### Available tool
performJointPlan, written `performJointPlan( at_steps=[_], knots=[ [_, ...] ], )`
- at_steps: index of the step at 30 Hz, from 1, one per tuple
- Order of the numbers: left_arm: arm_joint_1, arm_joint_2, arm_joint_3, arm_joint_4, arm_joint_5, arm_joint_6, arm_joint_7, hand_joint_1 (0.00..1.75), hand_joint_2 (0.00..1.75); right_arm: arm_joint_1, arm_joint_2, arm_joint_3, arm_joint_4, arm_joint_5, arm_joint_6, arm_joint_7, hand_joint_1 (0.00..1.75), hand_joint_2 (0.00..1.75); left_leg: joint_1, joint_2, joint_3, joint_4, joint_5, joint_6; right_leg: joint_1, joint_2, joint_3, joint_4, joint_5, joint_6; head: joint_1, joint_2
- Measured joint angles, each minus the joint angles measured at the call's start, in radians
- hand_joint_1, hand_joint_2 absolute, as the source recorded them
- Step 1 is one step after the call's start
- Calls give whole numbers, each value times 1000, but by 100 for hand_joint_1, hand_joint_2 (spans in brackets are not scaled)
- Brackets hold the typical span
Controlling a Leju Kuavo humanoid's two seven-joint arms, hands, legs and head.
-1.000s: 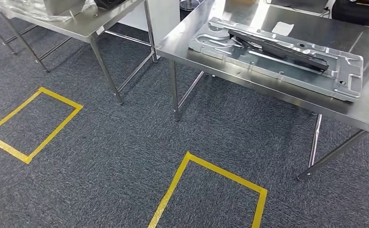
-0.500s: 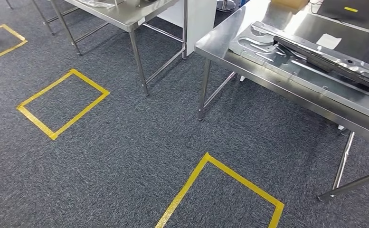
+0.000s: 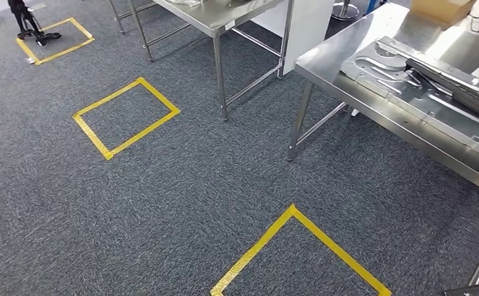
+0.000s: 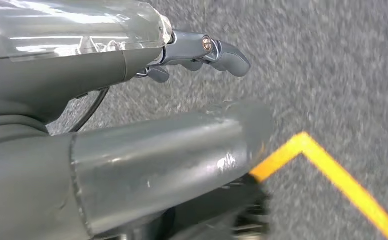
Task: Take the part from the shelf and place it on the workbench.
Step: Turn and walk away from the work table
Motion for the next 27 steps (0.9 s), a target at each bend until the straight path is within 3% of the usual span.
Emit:
performJointPlan(
  at_steps=[2, 4, 6, 8, 10, 11, 12, 13, 14, 15, 17, 19, 21, 22, 24, 26, 27],
  knots=[
    [-2, 0, -4, -2, -4, 6, -6, 0, 0, -3, 3, 0, 10, 16, -4, 5, 0, 0, -4, 31, 63, -119, 37, 4, 1, -18, 5, 4, -7, 10, 0, 0],
    [-2, 0, -9, -3, -10, 11, -13, 0, 0, -8, 3, 0, 20, 31, -6, 7, 0, 0, -11, 40, 76, -149, 34, 16, 6, -30, 7, 5, -11, 21, 3, 0],
    [1, -1, -17, -4, -19, 15, -19, 0, 0, -16, 5, 1, 29, 45, -6, 8, 0, 0, -12, 23, 73, -152, 37, 32, 5, -38, 11, 4, -14, 32, 5, 0],
    [2, -2, -24, -5, -27, 18, -25, 0, 0, -19, 6, 2, 37, 58, -4, 7, 0, 0, -11, 7, 76, -159, 42, 46, 0, -11, 2, 35, -40, 40, 8, 0],
    [-1, -2, -30, -6, -33, 22, -31, 0, 0, -18, 7, 3, 45, 67, 1, 6, 0, 0, -12, -11, 76, -162, 45, 56, 0, 35, -53, 147, -102, 39, 15, 0],
    [-2, -2, -32, -6, -34, 24, -32, 0, 0, -17, 7, 3, 49, 71, 2, 5, 0, 0, -15, -20, 74, -162, 45, 59, 2, 46, -90, 216, -131, 37, 16, 0],
    [-2, -3, -34, -6, -35, 25, -33, 0, 0, -16, 7, 3, 53, 73, 4, 5, 0, 0, -18, -31, 74, -161, 45, 61, 4, 51, -122, 272, -147, 34, 18, 0],
    [-1, -3, -35, -6, -35, 25, -33, 0, 0, -15, 7, 3, 56, 75, 4, 5, 0, 0, -22, -43, 74, -160, 45, 63, 6, 53, -139, 296, -142, 30, 18, 0],
    [0, -3, -37, -6, -35, 26, -33, 0, 0, -15, 7, 4, 58, 77, 5, 5, 0, 0, -25, -56, 76, -159, 44, 63, 9, 56, -139, 282, -116, 24, 18, 0],
    [1, -3, -38, -6, -35, 26, -33, 0, 0, -14, 7, 4, 60, 79, 5, 5, 0, 0, -28, -70, 78, -158, 44, 64, 12, 65, -122, 234, -76, 16, 18, 0],
    [0, -5, -42, -6, -36, 27, -33, 0, 0, -14, 7, 6, 63, 89, 5, 12, 0, 0, -31, -93, 78, -155, 43, 64, 18, 107, -73, 105, -5, -2, 17, 0],
    [-2, -8, -47, -6, -37, 28, -30, 0, 0, -14, 8, 11, 67, 108, 3, 35, 0, 0, -30, -113, 72, -153, 44, 58, 21, 137, -48, 39, 14, -10, 17, 0],
    [-1, -9, -48, -6, -37, 29, -23, 0, 0, -17, 11, 18, 72, 133, -2, 74, 0, 0, -28, -133, 66, -155, 47, 45, 21, 127, -43, 27, 13, -12, 18, 0],
    [1, -9, -48, -7, -37, 30, -17, 0, 0, -17, 13, 23, 75, 146, -4, 97, 0, 0, -29, -132, 65, -152, 45, 39, 19, 116, -38, 20, 16, -14, 18, 0],
    [2, -9, -48, -8, -37, 32, -7, 0, 0, -15, 18, 29, 80, 167, -7, 134, 0, 0, -32, -93, 45, -105, 15, 28, 12, 90, -27, 6, 20, -21, 12, 0],
    [0, -9, -48, -8, -37, 34, 2, 0, 0, -11, 19, 33, 85, 181, -8, 160, 0, 0, -25, -40, -14, 18, -48, 17, 13, 62, -22, 2, 18, -26, 6, 0],
    [0, -9, -48, -8, -37, 34, 5, 0, 0, -9, 19, 34, 87, 185, -8, 169, 0, 0, -20, -26, -47, 83, -73, 12, 14, 47, -22, 3, 16, -27, 6, 0]
  ],
)
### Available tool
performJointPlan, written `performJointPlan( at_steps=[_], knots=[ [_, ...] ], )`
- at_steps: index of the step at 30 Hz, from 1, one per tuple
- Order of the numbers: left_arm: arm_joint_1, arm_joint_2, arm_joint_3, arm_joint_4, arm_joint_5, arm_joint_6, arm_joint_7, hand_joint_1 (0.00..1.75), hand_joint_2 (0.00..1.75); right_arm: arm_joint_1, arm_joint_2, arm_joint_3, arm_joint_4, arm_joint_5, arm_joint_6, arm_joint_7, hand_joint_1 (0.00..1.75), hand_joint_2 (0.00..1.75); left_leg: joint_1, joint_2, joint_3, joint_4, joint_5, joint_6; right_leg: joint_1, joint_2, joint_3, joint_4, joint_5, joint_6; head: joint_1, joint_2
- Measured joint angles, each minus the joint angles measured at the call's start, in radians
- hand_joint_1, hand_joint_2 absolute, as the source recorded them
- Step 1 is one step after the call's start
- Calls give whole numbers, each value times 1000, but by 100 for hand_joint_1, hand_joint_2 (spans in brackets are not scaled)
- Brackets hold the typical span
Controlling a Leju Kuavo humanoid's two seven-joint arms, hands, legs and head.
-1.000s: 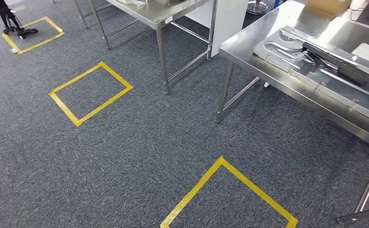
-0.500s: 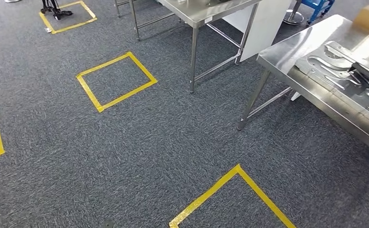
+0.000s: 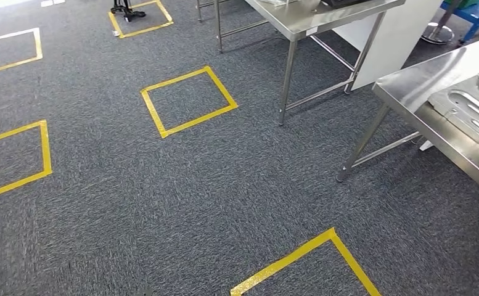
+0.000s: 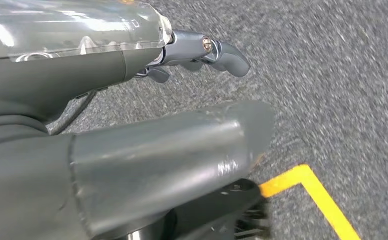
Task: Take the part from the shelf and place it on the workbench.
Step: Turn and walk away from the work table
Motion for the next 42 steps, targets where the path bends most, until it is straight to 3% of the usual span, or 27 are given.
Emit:
performJointPlan(
  at_steps=[1, 2, 4, 6, 8, 10, 12, 14, 15, 16, 17, 18, 19, 21, 23, 25, 27, 29, 31, 32, 33, 34, 36, 38, 40, 42],
  knots=[
    [0, 0, 0, 0, 0, 0, 3, 0, 0, 0, 0, 1, 2, 3, 0, 7, 0, 0, 4, 5, -20, 38, -8, -5, 0, -13, 0, 1, -2, 0, 0, 0],
    [2, 0, 0, 0, 0, 1, 7, 0, 0, 0, 0, 3, 3, 6, 0, 12, 0, 0, 8, 9, -21, 38, 4, -9, 0, -25, 1, 3, -5, 1, 0, 0],
    [4, 1, 0, -1, 1, 2, 13, 0, 0, 0, 0, 8, 6, 12, 0, 20, 0, 0, 14, 26, 35, -71, 68, -11, -1, -48, 5, 7, -11, 6, -1, 0],
    [2, 1, 0, -2, 1, 2, 18, 0, 0, 0, 0, 13, 8, 19, 0, 24, 0, 0, 10, 60, 101, -197, 111, -3, 2, -66, 11, 10, -18, 14, 0, 0],
    [0, 1, 0, -3, 1, 4, 20, 0, 0, -1, 0, 15, 8, 24, 0, 26, 0, 0, 3, 71, 117, -235, 113, 7, 6, -82, 15, 10, -22, 24, 2, 0],
    [2, 1, 0, -3, 1, 6, 21, 0, 0, -5, 0, 18, 8, 30, 0, 26, 0, 0, 5, 51, 116, -240, 119, 18, 7, -94, 20, 8, -25, 35, 3, 0],
    [3, 1, 0, -3, 1, 8, 21, 0, 0, -6, 0, 20, 8, 35, 0, 26, 0, 0, 9, 33, 119, -249, 126, 30, 4, -64, 10, 41, -54, 45, 6, 0],
    [1, 0, 0, -3, 1, 9, 21, 0, 0, -4, 0, 21, 8, 37, -1, 26, 0, 0, 10, 16, 118, -252, 131, 39, 0, -13, -43, 153, -119, 49, 11, 0],
    [1, 0, 0, -3, 1, 10, 21, 0, 0, -2, 0, 22, 8, 37, -1, 26, 0, 0, 8, 5, 116, -252, 132, 41, -1, 1, -78, 223, -149, 50, 12, 0],
    [1, 1, 0, -3, 1, 10, 21, 0, 0, -1, 0, 22, 8, 37, -1, 26, 0, 0, 7, -7, 114, -252, 132, 42, -1, 7, -106, 275, -163, 50, 12, 0],
    [2, 1, 0, -3, 1, 10, 21, 0, 0, 1, 0, 23, 8, 38, -1, 26, 0, 0, 7, -20, 114, -251, 132, 42, -2, 10, -118, 292, -155, 49, 13, 0],
    [3, 1, 0, -3, 1, 10, 22, 0, 0, 3, 0, 23, 8, 39, -1, 27, 0, 0, 7, -33, 115, -250, 132, 42, -2, 12, -113, 274, -130, 48, 13, 0],
    [3, 1, 0, -3, 0, 10, 22, 0, 0, 4, 0, 24, 8, 42, 0, 28, 0, 0, 7, -47, 116, -248, 132, 40, -3, 20, -89, 218, -90, 47, 13, 0],
    [2, 0, 0, -3, 0, 9, 24, 0, 0, 5, 0, 25, 9, 48, 3, 30, 0, 0, 5, -70, 114, -240, 129, 34, -6, 59, -35, 90, -31, 43, 14, 0],
    [1, 0, 0, -3, -1, 9, 26, 0, 0, 3, 0, 26, 9, 53, 5, 32, 0, 0, 4, -89, 108, -235, 128, 22, -5, 82, -11, 31, -17, 38, 14, 0],
    [2, 0, 0, -4, -4, 9, 29, 0, 0, -1, 0, 28, 10, 55, 7, 34, 0, 0, 6, -100, 102, -234, 129, 11, -3, 64, -8, 26, -15, 28, 13, 0],
    [4, 0, 0, -4, -7, 9, 31, 0, 0, 0, 0, 32, 10, 56, 9, 36, 0, 0, 6, -66, 87, -202, 108, 1, -6, 41, -3, 18, -10, 15, 10, 0],
    [2, 0, 0, -4, -9, 9, 32, 0, 0, 4, 1, 35, 11, 58, 13, 39, 0, 0, 7, -15, 39, -96, 47, -7, -4, 14, 0, 14, -11, 6, 5, 0],
    [1, 0, 0, -4, -11, 8, 32, 0, 0, 6, 0, 36, 11, 58, 15, 41, 0, 0, 12, 2, -19, 27, -6, -16, -1, -15, 0, 15, -14, 2, 4, 0],
    [2, 0, 0, -3, -11, 8, 33, 0, 0, 6, 0, 36, 12, 59, 16, 41, 0, 0, 14, 6, -30, 51, -9, -19, 0, -29, 1, 15, -16, 2, 3, 0],
    [3, 0, 0, -4, -12, 8, 33, 0, 0, 6, 0, 37, 12, 60, 17, 43, 0, 0, 16, 10, -20, 37, 8, -20, 0, -42, 3, 16, -18, 4, 3, 0],
    [4, 1, 0, -4, -12, 8, 33, 0, 0, 6, 0, 38, 12, 61, 19, 44, 0, 0, 17, 18, 8, -14, 38, -20, -1, -53, 7, 16, -21, 6, 3, 0],
    [3, 1, 0, -4, -12, 6, 33, 0, 0, 6, 0, 40, 13, 66, 20, 47, 0, 0, 14, 56, 82, -152, 93, -16, 1, -74, 17, 16, -29, 15, 3, 0],
    [1, 2, 0, -4, -12, 3, 33, 0, 0, 5, 0, 41, 14, 71, 21, 49, 0, 0, 8, 81, 117, -222, 110, -4, 6, -91, 24, 17, -35, 26, 5, 0],
    [2, 2, 0, -4, -12, 1, 35, 0, 0, 2, 0, 44, 15, 80, 24, 49, 0, 0, 4, 65, 115, -227, 110, 11, 7, -108, 29, 14, -37, 36, 5, 0],
    [4, 1, 0, -4, -13, 1, 37, 0, 0, 1, -1, 48, 15, 90, 31, 46, 0, 0, 6, 44, 117, -235, 115, 25, 2, -83, 27, 29, -54, 47, 7, 0]
  ],
)
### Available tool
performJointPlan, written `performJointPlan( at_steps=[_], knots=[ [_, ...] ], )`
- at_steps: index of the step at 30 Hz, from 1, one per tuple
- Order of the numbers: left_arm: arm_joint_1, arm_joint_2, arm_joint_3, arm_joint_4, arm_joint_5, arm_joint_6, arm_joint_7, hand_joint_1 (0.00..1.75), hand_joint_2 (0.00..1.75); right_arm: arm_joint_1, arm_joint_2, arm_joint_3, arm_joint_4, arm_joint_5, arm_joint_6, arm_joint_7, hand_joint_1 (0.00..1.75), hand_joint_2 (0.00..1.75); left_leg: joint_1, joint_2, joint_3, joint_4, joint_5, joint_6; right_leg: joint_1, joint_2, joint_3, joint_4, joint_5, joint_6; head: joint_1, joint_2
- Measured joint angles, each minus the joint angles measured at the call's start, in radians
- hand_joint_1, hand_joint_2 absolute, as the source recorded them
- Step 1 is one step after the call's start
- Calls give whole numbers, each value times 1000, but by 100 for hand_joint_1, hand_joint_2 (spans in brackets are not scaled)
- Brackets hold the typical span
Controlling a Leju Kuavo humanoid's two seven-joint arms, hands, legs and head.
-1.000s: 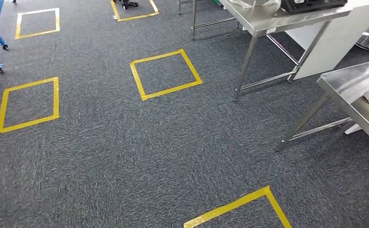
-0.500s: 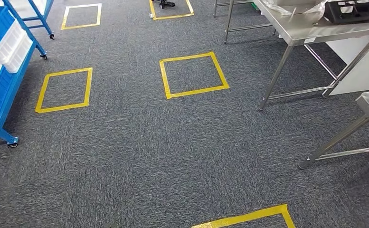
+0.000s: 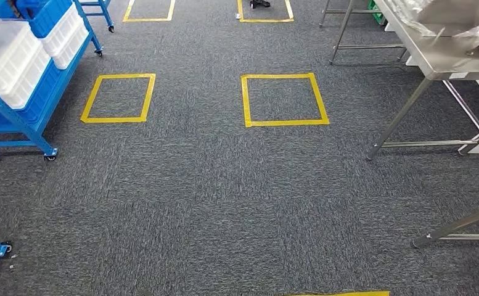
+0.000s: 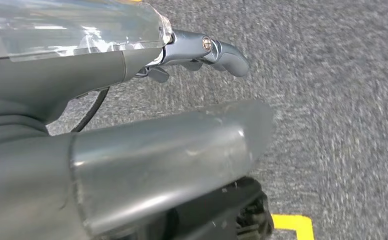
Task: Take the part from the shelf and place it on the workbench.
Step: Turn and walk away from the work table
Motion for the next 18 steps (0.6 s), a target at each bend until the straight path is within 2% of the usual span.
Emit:
performJointPlan(
  at_steps=[1, 2, 3, 4, 5, 6, 7, 8, 9, 10, 11, 12, 14, 15, 16, 18],
  knots=[
    [0, 0, 0, 0, -1, 0, 1, 0, 0, 2, -1, 2, 0, 4, 4, -2, 0, 0, 2, -11, 2, -4, 3, 7, -2, 28, -13, 32, -23, 4, 2, 0],
    [-1, -1, 0, 0, -1, 0, 1, 0, 0, 5, -1, 3, 1, 6, 6, -3, 0, 0, 3, -21, 2, -6, 5, 12, -4, 60, -39, 87, -55, 6, 5, 0],
    [-3, -1, 0, 0, -2, 0, 1, 0, 0, 8, -2, 4, 1, 8, 9, -5, 0, 0, 1, -32, 1, -7, 5, 16, -4, 82, -75, 155, -88, 7, 8, 0],
    [-4, -1, 0, 0, -2, 0, 1, 0, 0, 11, -2, 4, 1, 9, 10, -5, 0, 0, -1, -44, 1, -7, 5, 19, -3, 91, -111, 222, -113, 6, 9, 0],
    [-3, -1, 0, 0, -2, 0, 1, 0, 0, 13, -2, 5, 1, 10, 11, -6, 0, 0, -4, -57, 1, -6, 5, 20, -3, 95, -138, 268, -123, 5, 9, 0],
    [-2, -1, 0, 0, -2, 0, 1, 0, 0, 14, -2, 6, 2, 11, 11, -6, 0, 0, -7, -72, 3, -6, 5, 20, -1, 96, -149, 276, -108, 1, 9, 0],
    [-1, -1, 0, 0, -2, 0, 1, 0, 0, 16, -2, 7, 2, 12, 11, -7, 0, 0, -10, -87, 5, -6, 5, 20, 2, 100, -140, 243, -73, -6, 9, 0],
    [-1, -1, 0, 0, -2, 0, 1, 0, 0, 16, -2, 9, 2, 13, 11, -7, 0, 0, -12, -101, 9, -6, 5, 20, 7, 111, -115, 177, -25, -17, 9, 0],
    [-1, -2, 0, 0, -2, 0, 1, 0, 0, 17, -4, 10, 2, 14, 11, -7, 0, 0, -11, -114, 10, -7, 5, 20, 12, 135, -85, 103, 16, -30, 8, 0],
    [-2, -4, 0, 0, -2, -1, 1, 0, 0, 16, -6, 10, 2, 14, 11, -8, 0, 0, -10, -125, 10, -7, 5, 19, 16, 160, -60, 41, 44, -41, 6, 0],
    [-3, -6, 0, 0, -2, -1, 1, 0, 0, 16, -9, 11, 2, 14, 11, -8, 0, 0, -6, -135, 8, -7, 6, 15, 21, 179, -46, 3, 59, -49, 5, 0],
    [-4, -8, -1, 0, -2, -2, 1, 0, 0, 16, -11, 11, 2, 14, 11, -9, 0, 0, -1, -145, 5, -8, 7, 11, 23, 190, -41, -12, 59, -55, 5, 0],
    [-3, -10, -1, 0, -2, -3, 1, 0, 0, 15, -12, 14, 2, 18, 11, -9, 0, 0, 2, -163, 2, -11, 11, 1, 22, 170, -33, -30, 66, -58, 7, 0],
    [-2, -10, -1, 0, -2, -3, 1, 0, 0, 16, -12, 16, 2, 22, 13, -7, 0, 0, 0, -152, -1, -4, 7, -2, 18, 157, -23, -45, 71, -58, 7, 0],
    [-1, -10, -1, 0, -2, -3, 2, 0, 0, 18, -11, 17, 2, 26, 15, -5, 0, 0, -1, -129, -11, 19, -8, -5, 14, 141, -13, -60, 76, -58, 6, 0],
    [-3, -10, -1, 0, -2, -3, 2, 0, 0, 23, -10, 19, 3, 34, 22, 0, 0, 0, 1, -69, -62, 123, -62, -16, 11, 107, 1, -77, 79, -57, 5, 0]
  ],
)
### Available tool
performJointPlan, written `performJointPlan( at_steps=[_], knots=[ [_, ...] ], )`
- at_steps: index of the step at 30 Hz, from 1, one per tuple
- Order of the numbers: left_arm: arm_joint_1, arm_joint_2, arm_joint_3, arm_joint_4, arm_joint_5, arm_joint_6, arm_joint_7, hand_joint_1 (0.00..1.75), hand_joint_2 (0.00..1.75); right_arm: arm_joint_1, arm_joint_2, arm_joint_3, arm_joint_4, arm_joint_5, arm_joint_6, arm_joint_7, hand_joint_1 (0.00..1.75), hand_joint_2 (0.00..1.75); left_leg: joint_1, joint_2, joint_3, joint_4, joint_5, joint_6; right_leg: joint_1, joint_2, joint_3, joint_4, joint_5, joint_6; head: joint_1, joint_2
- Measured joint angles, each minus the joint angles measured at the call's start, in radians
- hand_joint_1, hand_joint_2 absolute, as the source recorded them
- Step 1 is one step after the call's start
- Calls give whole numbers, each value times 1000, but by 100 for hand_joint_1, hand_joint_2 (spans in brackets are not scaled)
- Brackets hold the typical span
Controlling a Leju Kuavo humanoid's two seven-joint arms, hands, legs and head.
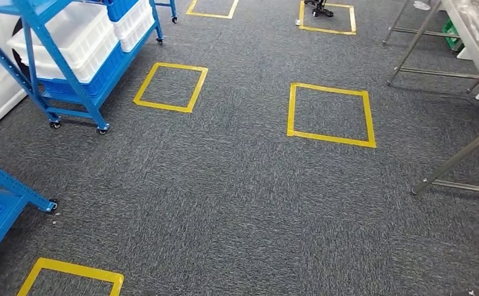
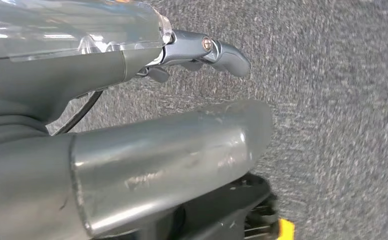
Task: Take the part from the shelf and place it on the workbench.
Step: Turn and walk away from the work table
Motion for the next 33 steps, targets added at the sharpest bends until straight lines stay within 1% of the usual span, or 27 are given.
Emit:
performJointPlan(
  at_steps=[1, 2, 3, 4, 6, 7, 8, 9, 11, 12, 13, 14, 16, 17, 18, 19, 20, 21, 23, 24, 25, 27, 28, 29, 30, 31, 33],
  knots=[
    [-1, 0, 0, 0, 0, 0, 1, 0, 0, 2, 0, 0, 1, 4, 3, 3, 0, 0, 5, 16, -34, 64, -27, -8, -1, -17, 2, 0, -2, 1, -1, 0],
    [-1, 1, 0, 0, 0, 0, 2, 0, 0, 2, 1, 1, 2, 8, 5, 6, 0, 0, 11, 23, -60, 112, -42, -17, -2, -33, 3, 2, -6, 4, -1, 0],
    [0, 1, 0, 0, 0, 0, 4, 0, 0, 3, 1, 2, 3, 13, 6, 9, 0, 0, 18, 29, -69, 128, -37, -26, -5, -49, 5, 5, -11, 8, -1, 0],
    [2, 2, 0, 0, 1, 0, 5, 0, 0, 3, 2, 4, 4, 18, 6, 12, 0, 0, 25, 35, -60, 106, -15, -35, -9, -64, 7, 10, -17, 14, -1, 0],
    [4, 2, 1, 0, 2, 0, 7, 0, 0, 3, 2, 9, 6, 27, 6, 18, 0, 0, 37, 66, -1, -11, 45, -53, -18, -90, 9, 29, -35, 33, -2, 0],
    [3, 1, 1, 0, 3, -1, 8, 0, 0, 3, 1, 12, 6, 30, 6, 21, 0, 0, 40, 84, 23, -62, 64, -56, -19, -101, 8, 44, -47, 44, -2, 0],
    [2, 0, 1, 0, 3, -2, 8, 0, 0, 3, 0, 14, 6, 33, 5, 23, 0, 0, 40, 96, 36, -89, 71, -51, -19, -109, 7, 55, -56, 53, 0, 0],
    [2, -1, 1, 1, 3, -3, 8, 0, 0, 2, -1, 16, 6, 35, 4, 23, 0, 0, 37, 100, 37, -92, 66, -42, -17, -115, 7, 61, -62, 61, 2, 0],
    [2, 0, 1, 0, 3, -3, 9, 0, 0, -3, 0, 21, 7, 36, 4, 23, 0, 0, 31, 81, 32, -88, 66, -19, -22, -126, 11, 63, -67, 72, 9, 0],
    [2, 1, 1, 0, 3, -2, 9, 0, 0, -5, 1, 23, 7, 37, 4, 23, 0, 0, 30, 72, 31, -90, 67, -12, -26, -121, 13, 65, -72, 76, 10, 0],
    [2, 2, 1, 0, 3, -2, 9, 0, 0, -5, 2, 24, 7, 38, 4, 24, 0, 0, 29, 63, 31, -92, 69, -5, -29, -102, 9, 80, -87, 78, 11, 0],
    [2, 2, 1, 0, 3, -2, 9, 0, 0, -4, 3, 25, 7, 40, 4, 24, 0, 0, 27, 52, 30, -94, 71, 2, -31, -75, -8, 117, -114, 78, 12, 0],
    [-1, 2, 1, 0, 3, -2, 10, 0, 0, 0, 3, 26, 7, 42, 4, 24, 0, 0, 20, 30, 28, -97, 74, 11, -28, -25, -74, 246, -183, 70, 14, 0],
    [-1, 2, 1, 0, 3, -2, 10, 0, 0, 2, 3, 26, 7, 42, 4, 24, 0, 0, 15, 17, 27, -97, 75, 15, -25, -16, -112, 314, -208, 65, 15, 0],
    [-1, 2, 1, 0, 3, -2, 10, 0, 0, 3, 3, 26, 7, 42, 4, 24, 0, 0, 10, 3, 27, -97, 76, 18, -21, -13, -140, 356, -212, 58, 15, 0],
    [0, 2, 1, 0, 3, -3, 10, 0, 0, 4, 3, 26, 8, 42, 4, 24, 0, 0, 6, -12, 27, -97, 76, 20, -16, -11, -153, 365, -197, 50, 15, 0],
    [0, 2, 1, 0, 3, -3, 10, 0, 0, 4, 3, 26, 8, 42, 5, 24, 0, 0, 3, -27, 27, -97, 77, 22, -9, -6, -148, 336, -164, 40, 15, 0],
    [1, 2, 1, 0, 3, -3, 10, 0, 0, 5, 3, 26, 8, 42, 5, 24, 0, 0, 1, -42, 28, -97, 77, 23, -2, 6, -127, 277, -120, 29, 15, 0],
    [0, 1, 1, 0, 3, -4, 10, 0, 0, 6, 1, 26, 8, 42, 6, 24, 0, 0, 0, -67, 27, -97, 80, 21, 10, 57, -77, 150, -54, 9, 15, 0],
    [0, 0, 1, 0, 3, -4, 10, 0, 0, 6, 0, 26, 8, 42, 6, 24, 0, 0, 0, -77, 26, -97, 81, 18, 14, 75, -62, 112, -38, 4, 16, 0],
    [1, 0, 1, 0, 3, -4, 10, 0, 0, 5, -1, 27, 8, 42, 6, 24, 0, 0, 1, -86, 24, -98, 83, 14, 16, 84, -56, 95, -35, 1, 16, 0],
    [2, 0, 1, 0, 2, -4, 10, 0, 0, 2, -2, 27, 8, 42, 7, 24, 0, 0, 0, -104, 22, -104, 89, 4, 14, 62, -51, 85, -29, 0, 17, 0],
    [3, 0, 1, 0, 1, -4, 10, 0, 0, 2, -1, 27, 8, 42, 8, 24, 0, 0, -2, -97, 20, -101, 85, 1, 12, 49, -47, 76, -25, -1, 17, 0],
    [3, 0, 1, 0, 0, -5, 10, 0, 0, 3, 0, 27, 8, 42, 9, 25, 0, 0, -4, -76, 14, -88, 73, -3, 9, 34, -43, 66, -20, -4, 16, 0],
    [2, 1, 1, 0, 0, -5, 11, 0, 0, 5, 2, 27, 8, 42, 10, 25, 0, 0, -6, -45, -3, -51, 47, -6, 6, 17, -39, 58, -16, -6, 14, 0],
    [1, 1, 1, 0, 0, -5, 11, 0, 0, 8, 2, 27, 8, 42, 11, 25, 0, 0, -6, -11, -26, 5, 12, -10, 7, 0, -38, 54, -15, -9, 12, 0],
    [1, 2, 1, 0, 0, -5, 11, 0, 0, 12, 2, 27, 8, 42, 12, 25, 0, 0, -2, 22, -78, 127, -47, -20, 9, -35, -39, 55, -17, -12, 10, 0]
  ],
)
